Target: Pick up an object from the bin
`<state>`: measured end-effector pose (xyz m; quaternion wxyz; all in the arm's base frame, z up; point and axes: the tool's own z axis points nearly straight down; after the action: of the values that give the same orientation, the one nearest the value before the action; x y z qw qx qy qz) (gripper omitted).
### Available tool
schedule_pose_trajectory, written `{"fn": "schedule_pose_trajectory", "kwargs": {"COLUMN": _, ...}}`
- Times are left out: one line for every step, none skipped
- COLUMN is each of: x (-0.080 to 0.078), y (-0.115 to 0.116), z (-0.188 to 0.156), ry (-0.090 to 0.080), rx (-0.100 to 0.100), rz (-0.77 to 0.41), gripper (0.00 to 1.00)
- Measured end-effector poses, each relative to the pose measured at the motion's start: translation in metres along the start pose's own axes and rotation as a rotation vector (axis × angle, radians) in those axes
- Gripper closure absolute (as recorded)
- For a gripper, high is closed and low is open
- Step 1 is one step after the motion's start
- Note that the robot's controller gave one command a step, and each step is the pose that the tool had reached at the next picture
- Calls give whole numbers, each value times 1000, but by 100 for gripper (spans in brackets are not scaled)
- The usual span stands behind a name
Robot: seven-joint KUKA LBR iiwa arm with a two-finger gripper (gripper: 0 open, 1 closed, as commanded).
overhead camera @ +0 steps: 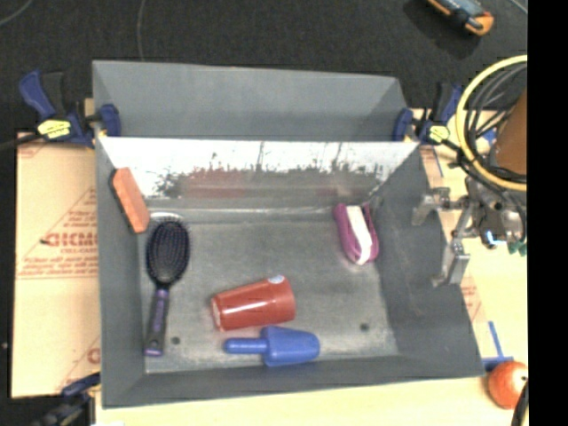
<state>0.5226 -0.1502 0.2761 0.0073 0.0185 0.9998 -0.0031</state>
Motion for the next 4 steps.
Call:
{"fn": "schedule_pose_trajectory", "kwargs": {"x": -4, "y": 2, "z": 7, "ry": 4, "rx": -2, "rz": 13, "gripper": 0}}
{"fn": "schedule_pose_trajectory", "kwargs": {"x": 28, "y": 8, "z": 47, "ry": 3, "rx": -1, "rz": 1, "gripper": 0}}
{"fn": "schedule_pose_trajectory", "kwargs": {"x": 52, "y": 11, "z": 47, "ry": 0, "rx": -3, "rz": 17, "gripper": 0}}
{"fn": "schedule_pose_trajectory", "kwargs": {"x": 43, "y": 79, "z": 88, "ry": 1, "rx": -4, "rz": 141, "gripper": 0}}
